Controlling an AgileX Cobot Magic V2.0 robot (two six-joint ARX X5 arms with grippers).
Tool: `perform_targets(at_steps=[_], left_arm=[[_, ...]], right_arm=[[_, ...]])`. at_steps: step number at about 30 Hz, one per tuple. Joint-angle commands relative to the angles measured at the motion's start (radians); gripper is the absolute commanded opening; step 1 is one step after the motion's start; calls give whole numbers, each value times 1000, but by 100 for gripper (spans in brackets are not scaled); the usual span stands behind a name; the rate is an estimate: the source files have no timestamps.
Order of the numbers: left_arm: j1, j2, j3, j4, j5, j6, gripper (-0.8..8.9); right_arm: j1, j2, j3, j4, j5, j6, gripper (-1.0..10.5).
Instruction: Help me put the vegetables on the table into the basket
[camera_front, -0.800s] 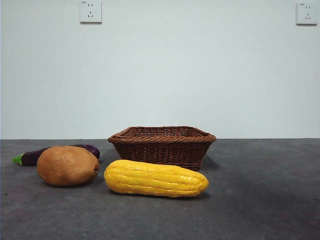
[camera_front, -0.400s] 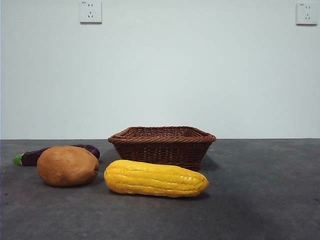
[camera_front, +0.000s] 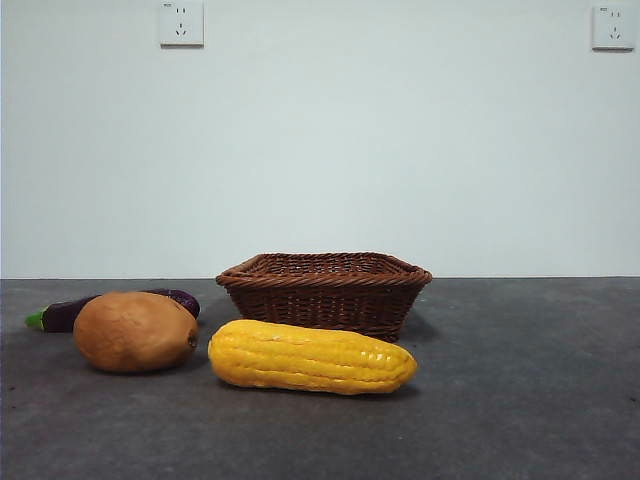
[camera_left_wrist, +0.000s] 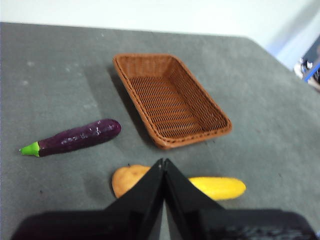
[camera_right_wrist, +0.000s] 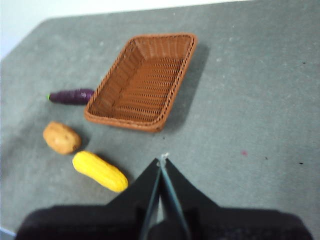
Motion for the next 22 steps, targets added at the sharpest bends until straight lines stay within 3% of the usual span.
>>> perform_targets(at_steps=[1,6,7,8,9,10,11,13,14,22], left_arm=[[-16,31,43,-39,3,65,-6],[-31,69,92,-57,3,67,3],[-32,74,96,-60,5,65,43],[-31,77,97,-61,21,66,173],[-32,80,97,-61,37,65,381],[-32,84,97,-61,50,65,595],[-32,86,97,-61,61,66,675],[-33,97,97,-57,102,66,676],[-33,102,97,-57,104,66,676],[-33,140,98,-56,103,66,676]], right_arm=[[1,27,32,-23,-3,-77,-8],[1,65,55,-42,-3,-90,3],[1,69,55,-42,-4,-90,10],[1,70,55,-42,-3,-90,12],[1,70,55,-41,-4,-90,42],[1,70,55,-41,-5,-90,142],[1,70,55,-42,-19,-90,253],[1,74,55,-41,-73,-89,556],[1,76,55,-43,-79,-88,615],[2,147,56,-54,-99,-85,623]])
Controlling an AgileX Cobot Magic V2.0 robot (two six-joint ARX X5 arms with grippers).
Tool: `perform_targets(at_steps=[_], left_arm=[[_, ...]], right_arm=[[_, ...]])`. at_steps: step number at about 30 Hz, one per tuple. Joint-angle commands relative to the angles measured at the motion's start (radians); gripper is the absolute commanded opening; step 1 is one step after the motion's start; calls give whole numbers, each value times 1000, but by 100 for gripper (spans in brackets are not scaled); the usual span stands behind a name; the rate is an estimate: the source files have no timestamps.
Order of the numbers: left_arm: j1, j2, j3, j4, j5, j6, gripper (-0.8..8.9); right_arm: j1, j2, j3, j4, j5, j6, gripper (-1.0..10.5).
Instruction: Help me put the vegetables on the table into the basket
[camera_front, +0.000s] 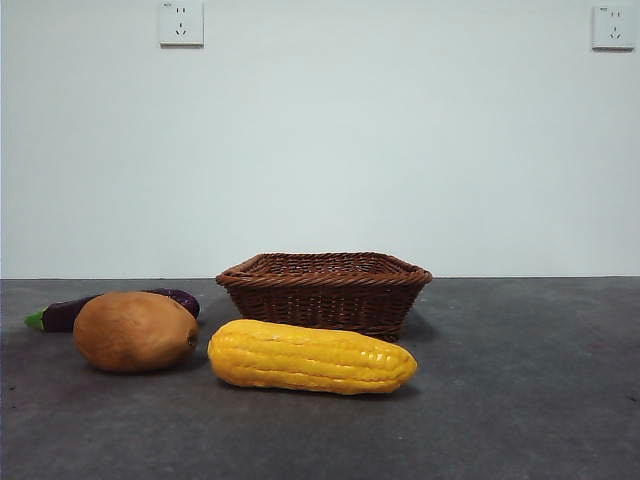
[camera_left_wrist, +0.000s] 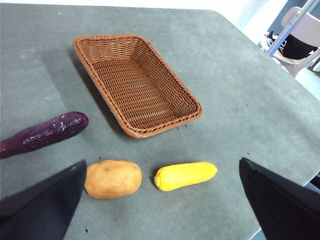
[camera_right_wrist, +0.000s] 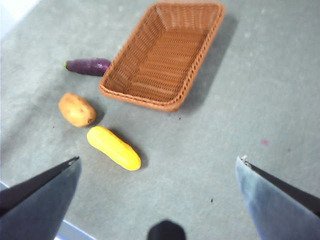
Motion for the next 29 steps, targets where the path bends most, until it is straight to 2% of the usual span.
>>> perform_targets(at_steps=[1,6,9,17,21,25,29], left_arm=[[-3,9,4,6,3,8,676],[-4,42,4,32,4,8,676],[-4,58,4,35,4,8,676],[-4,79,4,49,4,5,675],[-4,79,4,49,3,5,675],[-4,80,4,47,-1,5,675],[-4,95,4,46,-3,5,674]], right_arm=[[2,27,3,10,-2,-3,623],[3,177,26,187,-55,91,622],[41,348,126,245,-35,131,621],[156,953,565,230,76,145,588],[190,1192,734,221,126,154,589],[205,1365,820,214,160,154,589],[208,1460,830,225,175,153,589]])
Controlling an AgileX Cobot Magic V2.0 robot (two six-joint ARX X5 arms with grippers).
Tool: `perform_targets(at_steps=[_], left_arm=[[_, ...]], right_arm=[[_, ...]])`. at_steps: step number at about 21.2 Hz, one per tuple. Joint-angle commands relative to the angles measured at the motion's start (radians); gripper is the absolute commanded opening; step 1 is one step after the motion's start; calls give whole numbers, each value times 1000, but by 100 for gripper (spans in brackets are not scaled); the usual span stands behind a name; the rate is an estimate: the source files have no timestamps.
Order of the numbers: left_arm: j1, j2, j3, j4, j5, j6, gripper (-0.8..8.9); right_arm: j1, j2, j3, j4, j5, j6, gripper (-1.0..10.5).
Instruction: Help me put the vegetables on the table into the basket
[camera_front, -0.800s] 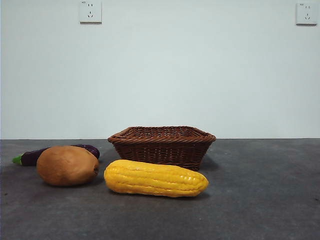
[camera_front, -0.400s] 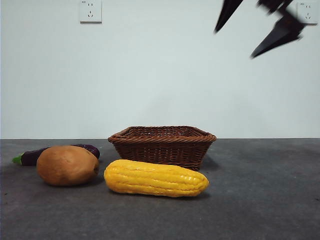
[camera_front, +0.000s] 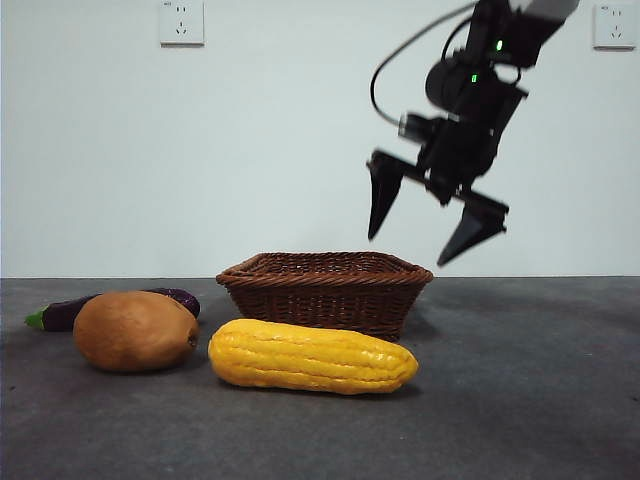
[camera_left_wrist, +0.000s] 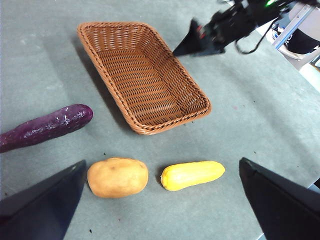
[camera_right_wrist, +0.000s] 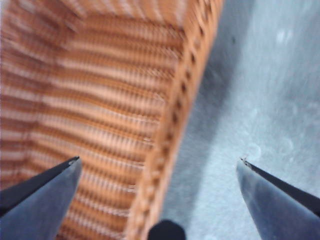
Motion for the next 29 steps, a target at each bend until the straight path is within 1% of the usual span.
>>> perform_targets(at_steps=[1,2,4,6,8,9,12,16,18,20,23,25,29], left_arm=[[-3,11,4,4,0,5,674],[-3,18,4,5,0,5,674],[-3,32,4,0,0,5,674],[-3,41,4,1,0,5,674],[-3,43,4,10,0,5,674],[-3,43,4,14,0,5,671],[-3,43,4,14,0,5,659],[-3,47,4,14,0,1,659],[-8,58,4,13,1,9,659],[-28,73,4,12,2,65,659],[-86,93,4,16,5,174,659],[-141,117,4,24,4,256,659],[-269,183,4,102,8,362,659]], right_arm=[[8,43,5,13,29,5,588],[8,58,5,21,43,5,579],[15,80,5,37,51,6,476],[22,92,5,56,58,6,436],[28,94,5,77,70,6,192],[31,94,5,82,71,6,115],[35,96,5,85,70,6,-14],[34,96,5,101,63,41,-12],[34,91,23,77,59,40,-12],[34,55,60,30,60,29,-12],[25,-74,106,-21,57,28,-12],[17,-200,110,-77,67,10,-12],[5,-398,110,-211,73,-10,-12]])
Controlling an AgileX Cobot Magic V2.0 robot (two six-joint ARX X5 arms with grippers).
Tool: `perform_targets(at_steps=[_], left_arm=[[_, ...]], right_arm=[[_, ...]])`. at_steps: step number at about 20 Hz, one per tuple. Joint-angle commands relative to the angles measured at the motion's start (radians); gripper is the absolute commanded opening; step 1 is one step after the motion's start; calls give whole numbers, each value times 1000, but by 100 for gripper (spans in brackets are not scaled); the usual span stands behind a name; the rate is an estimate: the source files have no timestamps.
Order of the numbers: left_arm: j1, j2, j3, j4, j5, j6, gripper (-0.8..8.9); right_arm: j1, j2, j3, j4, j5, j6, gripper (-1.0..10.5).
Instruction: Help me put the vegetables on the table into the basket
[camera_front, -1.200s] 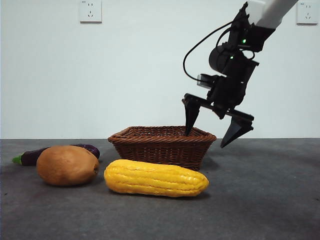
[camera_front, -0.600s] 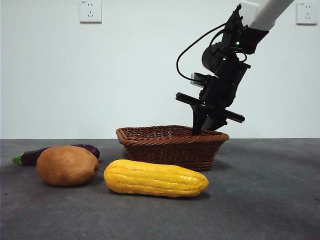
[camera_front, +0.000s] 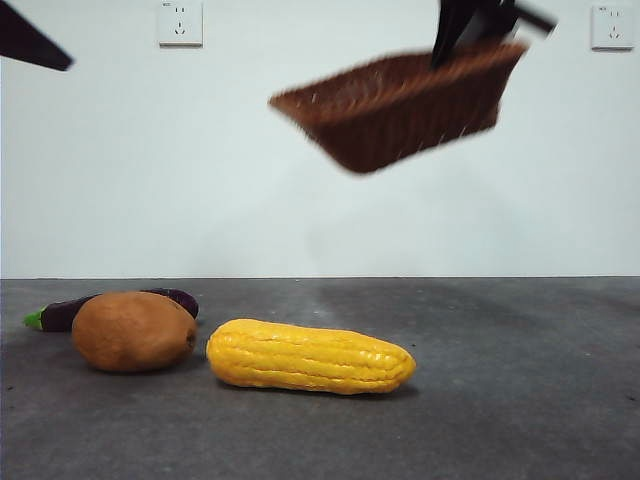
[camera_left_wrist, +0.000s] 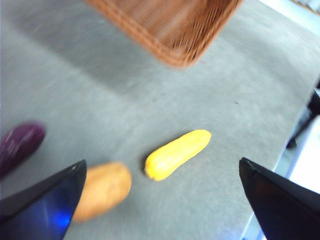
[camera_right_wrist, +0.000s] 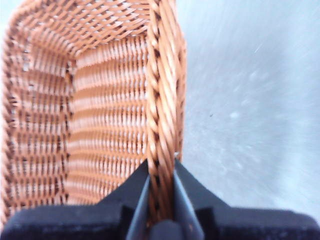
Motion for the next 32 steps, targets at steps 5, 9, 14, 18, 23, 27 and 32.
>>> perform_targets(at_steps=[5,9,14,18,23,27,32], left_arm=[[-253,122,3,79,-42,218,659],[-401,237,3,106,-231,351,659],[-490,421,13,201,-301,427,659],[-499,582,100,174,-315,426,659],[-498,750,225,79,-315,452,659],[-497,829,229,64,-315,460,659],[-497,877,229,109,-322,448,532]], right_arm=[[-11,-167,-6,-248,68,-105,-12],[-36,-267,-6,-312,65,-108,-12],[-36,-362,-6,-381,66,-112,-12],[-36,-408,-6,-413,64,-124,-12],[-36,-441,-7,-417,48,-127,-12],[-36,-443,-8,-417,49,-137,-12],[-36,-443,-9,-417,48,-150,-12]])
